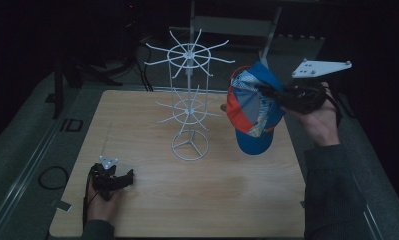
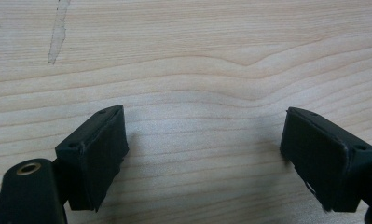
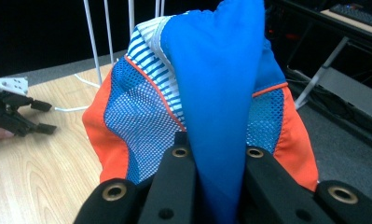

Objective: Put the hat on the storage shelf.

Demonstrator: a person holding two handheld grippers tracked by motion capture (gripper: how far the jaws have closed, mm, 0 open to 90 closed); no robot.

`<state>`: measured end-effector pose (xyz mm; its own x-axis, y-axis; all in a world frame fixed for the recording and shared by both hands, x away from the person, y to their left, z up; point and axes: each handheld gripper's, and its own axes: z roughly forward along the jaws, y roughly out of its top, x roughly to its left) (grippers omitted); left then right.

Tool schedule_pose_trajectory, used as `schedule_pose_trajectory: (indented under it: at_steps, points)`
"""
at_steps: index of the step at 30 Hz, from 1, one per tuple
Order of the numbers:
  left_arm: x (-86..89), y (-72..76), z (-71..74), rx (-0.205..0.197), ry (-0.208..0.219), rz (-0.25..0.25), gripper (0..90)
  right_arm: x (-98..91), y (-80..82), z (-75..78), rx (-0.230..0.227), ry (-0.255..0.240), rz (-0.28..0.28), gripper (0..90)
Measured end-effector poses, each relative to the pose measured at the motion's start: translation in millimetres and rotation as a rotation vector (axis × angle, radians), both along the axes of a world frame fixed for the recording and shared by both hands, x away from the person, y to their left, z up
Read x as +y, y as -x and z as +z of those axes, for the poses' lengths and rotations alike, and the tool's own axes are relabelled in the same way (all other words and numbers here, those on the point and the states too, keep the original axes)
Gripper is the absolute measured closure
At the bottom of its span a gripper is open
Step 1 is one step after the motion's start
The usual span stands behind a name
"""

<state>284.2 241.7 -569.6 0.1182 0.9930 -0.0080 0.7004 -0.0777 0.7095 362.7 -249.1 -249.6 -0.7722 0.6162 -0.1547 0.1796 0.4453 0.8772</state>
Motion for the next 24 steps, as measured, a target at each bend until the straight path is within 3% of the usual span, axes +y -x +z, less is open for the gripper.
schedule_pose_trajectory:
  at_steps: [11,24]
  points:
    - [0.1,0.0,0.2,0.002,-0.001,-0.001,15.1,1.2,3.4,13.2,-0.025,-0.019,0.008,88.9]
    - [-0.2,-0.2,-0.3,-0.005,0.002,0.003,15.1,-6.5,6.2,23.3,-0.024,-0.082,0.025,88.8]
